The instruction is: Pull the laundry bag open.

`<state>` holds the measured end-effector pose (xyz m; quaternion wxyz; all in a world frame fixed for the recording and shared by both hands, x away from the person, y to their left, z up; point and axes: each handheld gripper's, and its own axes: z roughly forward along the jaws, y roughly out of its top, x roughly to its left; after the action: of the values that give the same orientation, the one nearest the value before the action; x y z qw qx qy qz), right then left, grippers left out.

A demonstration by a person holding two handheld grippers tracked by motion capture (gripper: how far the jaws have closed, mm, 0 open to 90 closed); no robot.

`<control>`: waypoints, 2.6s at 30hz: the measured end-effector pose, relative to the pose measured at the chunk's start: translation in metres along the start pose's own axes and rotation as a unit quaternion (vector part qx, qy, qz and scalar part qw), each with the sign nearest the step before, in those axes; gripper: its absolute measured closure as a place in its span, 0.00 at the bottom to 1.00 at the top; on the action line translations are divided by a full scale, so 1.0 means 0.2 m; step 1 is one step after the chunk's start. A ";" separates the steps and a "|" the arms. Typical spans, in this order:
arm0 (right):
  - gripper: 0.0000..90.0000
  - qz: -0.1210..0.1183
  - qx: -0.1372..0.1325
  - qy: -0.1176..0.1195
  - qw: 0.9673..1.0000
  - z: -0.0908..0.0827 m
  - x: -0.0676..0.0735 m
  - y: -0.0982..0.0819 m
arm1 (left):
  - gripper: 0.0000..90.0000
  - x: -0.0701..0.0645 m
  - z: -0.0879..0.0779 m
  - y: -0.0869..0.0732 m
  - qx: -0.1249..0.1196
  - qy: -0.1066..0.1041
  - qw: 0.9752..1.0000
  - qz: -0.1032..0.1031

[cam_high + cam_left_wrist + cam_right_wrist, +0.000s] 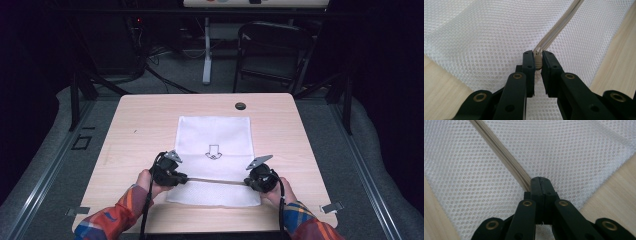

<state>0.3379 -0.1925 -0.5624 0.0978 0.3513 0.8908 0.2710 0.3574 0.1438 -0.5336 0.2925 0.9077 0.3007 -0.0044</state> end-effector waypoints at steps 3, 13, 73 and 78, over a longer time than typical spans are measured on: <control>1.00 -0.001 0.000 -0.001 1.000 0.00 0.00 0.00 | 0.90 0.01 -0.01 -0.01 0.000 0.004 1.000 -0.002; 1.00 -0.003 0.003 -0.002 1.000 0.00 0.00 0.00 | 0.90 0.03 -0.05 -0.05 -0.003 0.008 1.000 -0.013; 1.00 -0.021 -0.002 -0.006 1.000 0.00 0.02 0.00 | 0.89 0.11 -0.14 -0.23 0.030 0.037 0.996 -0.070; 0.88 -0.040 0.000 -0.026 0.999 -0.02 0.03 0.02 | 0.65 0.11 -0.15 -0.22 0.027 0.039 0.996 -0.080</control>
<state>0.3336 -0.1874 -0.5572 0.1317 0.3224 0.9012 0.2580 0.3463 0.2003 -0.5364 0.2546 0.8878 0.3834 -0.0004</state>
